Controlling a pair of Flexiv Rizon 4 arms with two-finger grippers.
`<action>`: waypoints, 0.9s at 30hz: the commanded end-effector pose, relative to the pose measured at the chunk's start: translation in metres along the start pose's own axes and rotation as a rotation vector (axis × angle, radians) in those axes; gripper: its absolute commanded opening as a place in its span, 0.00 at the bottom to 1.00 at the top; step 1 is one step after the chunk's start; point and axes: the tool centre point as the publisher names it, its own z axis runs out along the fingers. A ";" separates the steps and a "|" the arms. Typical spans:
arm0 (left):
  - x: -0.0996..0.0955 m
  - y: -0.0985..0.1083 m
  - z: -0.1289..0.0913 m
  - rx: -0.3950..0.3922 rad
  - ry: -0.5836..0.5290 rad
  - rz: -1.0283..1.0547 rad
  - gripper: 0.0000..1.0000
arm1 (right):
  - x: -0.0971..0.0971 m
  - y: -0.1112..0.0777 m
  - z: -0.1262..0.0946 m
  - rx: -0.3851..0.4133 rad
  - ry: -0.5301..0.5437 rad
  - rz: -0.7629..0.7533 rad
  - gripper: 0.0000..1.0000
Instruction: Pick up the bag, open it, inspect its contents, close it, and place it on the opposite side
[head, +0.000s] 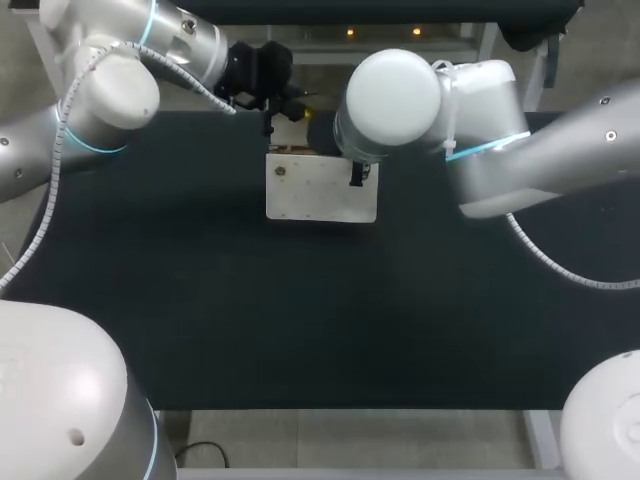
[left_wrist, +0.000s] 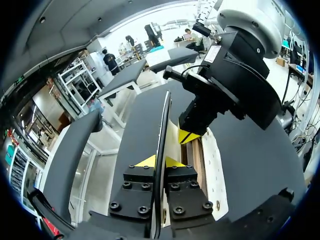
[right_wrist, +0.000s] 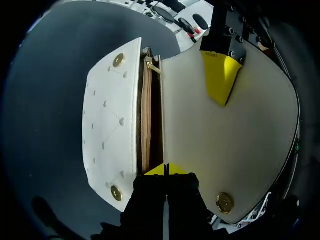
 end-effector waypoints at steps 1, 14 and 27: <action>0.002 0.001 -0.001 0.008 -0.018 -0.017 0.00 | 0.004 0.001 -0.001 0.001 0.010 -0.004 0.00; -0.001 0.002 -0.004 0.025 -0.047 -0.065 0.00 | 0.024 0.002 -0.008 -0.009 0.038 -0.017 0.00; 0.008 -0.005 -0.009 0.071 -0.037 -0.056 0.00 | 0.027 0.005 -0.004 -0.016 0.058 -0.025 0.00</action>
